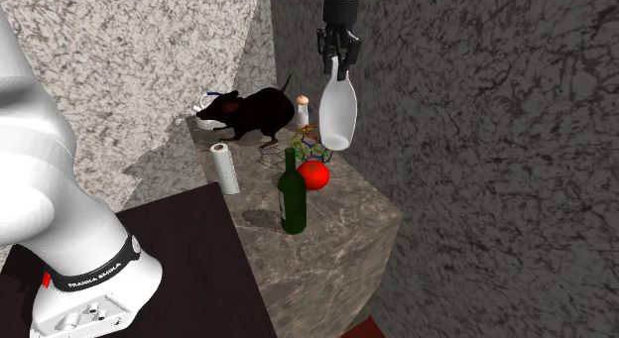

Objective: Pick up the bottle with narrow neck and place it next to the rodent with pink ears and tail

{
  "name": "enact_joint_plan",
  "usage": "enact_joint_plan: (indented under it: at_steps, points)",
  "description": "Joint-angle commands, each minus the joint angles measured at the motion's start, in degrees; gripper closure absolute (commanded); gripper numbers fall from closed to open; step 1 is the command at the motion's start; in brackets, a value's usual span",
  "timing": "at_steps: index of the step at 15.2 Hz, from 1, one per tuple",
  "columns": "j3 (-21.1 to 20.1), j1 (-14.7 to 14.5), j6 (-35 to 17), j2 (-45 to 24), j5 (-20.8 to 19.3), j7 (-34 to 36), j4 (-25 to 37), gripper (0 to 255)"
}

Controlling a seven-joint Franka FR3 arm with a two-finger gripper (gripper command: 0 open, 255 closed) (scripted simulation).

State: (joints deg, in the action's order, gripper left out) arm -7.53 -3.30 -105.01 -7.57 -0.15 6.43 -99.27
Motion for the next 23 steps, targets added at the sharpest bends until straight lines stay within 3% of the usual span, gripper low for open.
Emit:
enact_joint_plan:
  at_steps: [1,16,23]
  points:
    - [0.0,0.0,1.4,0.2,0.0,0.1,1.2,255]
    - [-0.1,-0.2,12.9,-0.5,-0.1,0.2,13.4,255]
    - [-3.9,-4.6,11.2,4.9,0.7,8.5,6.4,255]
